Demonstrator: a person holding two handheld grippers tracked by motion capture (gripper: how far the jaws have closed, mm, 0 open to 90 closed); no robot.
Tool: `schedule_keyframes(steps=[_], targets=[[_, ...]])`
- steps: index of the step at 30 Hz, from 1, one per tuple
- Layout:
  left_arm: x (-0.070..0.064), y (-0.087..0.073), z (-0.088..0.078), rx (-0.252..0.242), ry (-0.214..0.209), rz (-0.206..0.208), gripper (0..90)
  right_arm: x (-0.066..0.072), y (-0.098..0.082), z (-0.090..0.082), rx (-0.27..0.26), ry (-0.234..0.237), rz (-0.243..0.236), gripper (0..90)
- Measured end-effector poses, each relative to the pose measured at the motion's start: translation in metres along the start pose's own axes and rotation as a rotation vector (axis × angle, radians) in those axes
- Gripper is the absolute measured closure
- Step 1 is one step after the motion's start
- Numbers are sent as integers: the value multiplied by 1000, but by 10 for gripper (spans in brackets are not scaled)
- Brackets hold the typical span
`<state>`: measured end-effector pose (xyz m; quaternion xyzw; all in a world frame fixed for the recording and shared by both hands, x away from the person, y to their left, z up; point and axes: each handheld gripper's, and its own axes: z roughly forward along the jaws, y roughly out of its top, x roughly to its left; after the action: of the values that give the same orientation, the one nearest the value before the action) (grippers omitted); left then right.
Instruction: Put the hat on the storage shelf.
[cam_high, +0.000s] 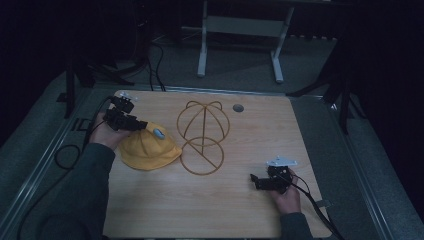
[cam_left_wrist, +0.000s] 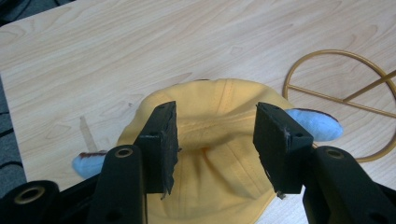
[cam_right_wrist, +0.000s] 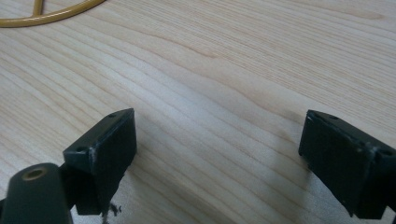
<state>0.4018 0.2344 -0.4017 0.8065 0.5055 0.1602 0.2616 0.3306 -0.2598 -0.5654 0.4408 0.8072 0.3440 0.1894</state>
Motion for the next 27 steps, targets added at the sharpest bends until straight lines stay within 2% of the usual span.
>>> schedule_keyframes(steps=[6, 11, 18, 24, 27], targets=[[-1, 2, 5, 20, -39, 48, 439, 0, 0, 0, 0, 0, 0, 112], [1, 4, 12, 37, -68, 116, 396, 0, 0, 0, 0, 0, -1, 112], [7, 4, 17, 60, -65, 172, 346, 0, 0, 0, 1, 0, 1, 112], [11, 3, 19, 77, -79, 201, 322, 0, 0, 0, 1, 0, 1, 112], [9, 1, 22, 102, -58, 233, 322, 0, 0, 0, 0, 0, 1, 112]])
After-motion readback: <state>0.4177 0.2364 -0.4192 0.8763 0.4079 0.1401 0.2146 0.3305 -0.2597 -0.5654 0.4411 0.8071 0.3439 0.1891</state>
